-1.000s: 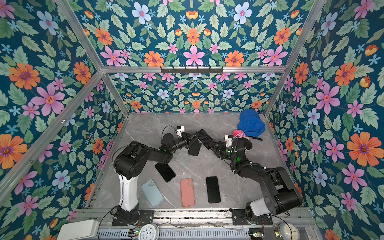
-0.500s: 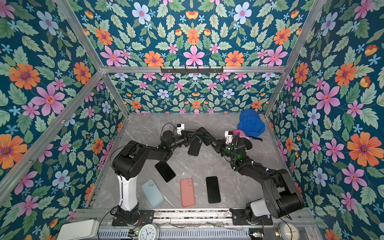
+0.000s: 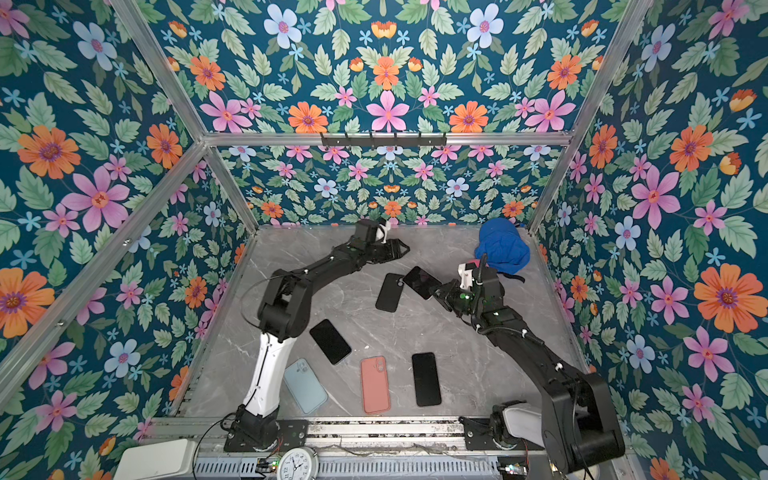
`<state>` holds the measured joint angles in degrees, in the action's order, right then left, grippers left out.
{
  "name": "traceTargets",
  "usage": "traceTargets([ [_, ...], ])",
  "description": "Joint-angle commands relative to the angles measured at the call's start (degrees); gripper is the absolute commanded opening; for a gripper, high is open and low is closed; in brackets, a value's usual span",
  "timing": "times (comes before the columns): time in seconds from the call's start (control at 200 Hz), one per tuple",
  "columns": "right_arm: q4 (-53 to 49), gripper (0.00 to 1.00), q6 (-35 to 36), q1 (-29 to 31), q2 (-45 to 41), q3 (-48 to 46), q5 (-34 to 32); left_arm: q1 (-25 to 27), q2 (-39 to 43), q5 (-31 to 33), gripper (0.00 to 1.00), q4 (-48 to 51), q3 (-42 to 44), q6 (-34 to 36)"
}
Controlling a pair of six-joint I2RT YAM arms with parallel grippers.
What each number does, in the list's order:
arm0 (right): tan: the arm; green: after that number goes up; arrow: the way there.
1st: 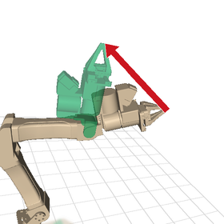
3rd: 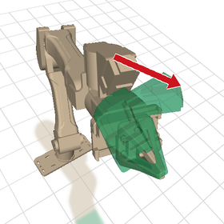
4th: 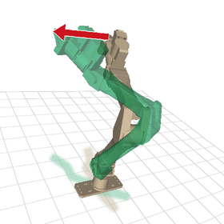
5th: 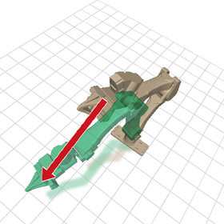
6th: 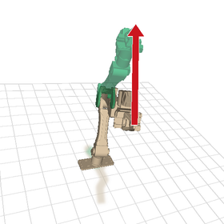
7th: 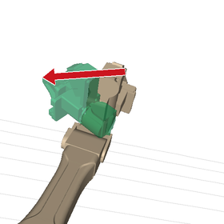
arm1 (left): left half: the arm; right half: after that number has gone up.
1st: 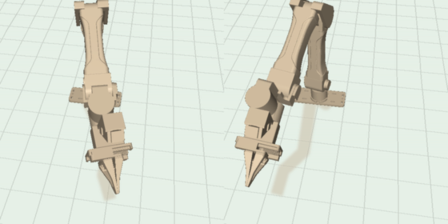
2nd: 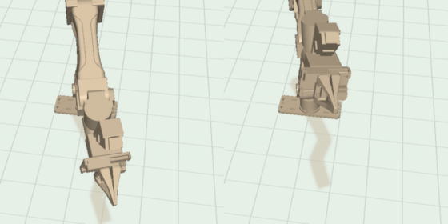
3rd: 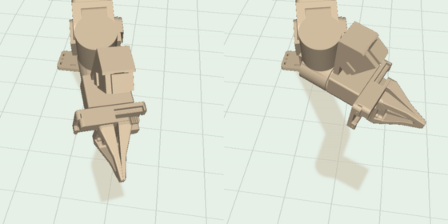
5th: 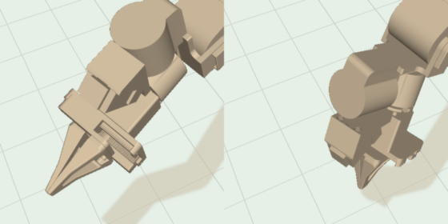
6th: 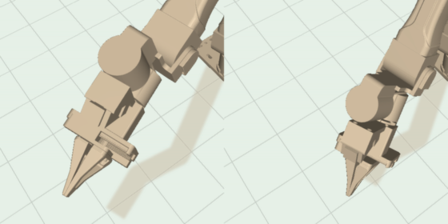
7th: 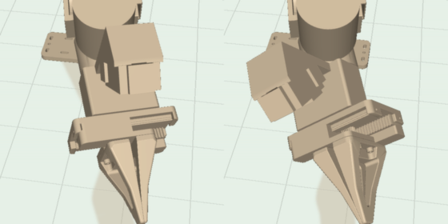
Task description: Put the phone into the phone case
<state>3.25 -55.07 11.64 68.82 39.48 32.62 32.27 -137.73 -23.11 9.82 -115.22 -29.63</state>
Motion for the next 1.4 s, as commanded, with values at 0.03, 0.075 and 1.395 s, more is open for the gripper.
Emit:
traceTargets([
  [0.03,-14.1,0.0,8.9,-2.1,-4.6,0.5,-1.2,3.7,-6.6,17.1,0.76,26.1,-14.2,20.0],
  [0.075,-14.9,0.0,9.4,-2.4,-5.5,0.3,-1.3,5.1,-7.2,20.4,0.82,26.0,-15.1,22.4],
  [1.395,-6.5,0.0,9.4,6.0,7.2,6.9,6.8,-6.3,16.8,7.9,0.78,16.1,33.5,8.8],
])
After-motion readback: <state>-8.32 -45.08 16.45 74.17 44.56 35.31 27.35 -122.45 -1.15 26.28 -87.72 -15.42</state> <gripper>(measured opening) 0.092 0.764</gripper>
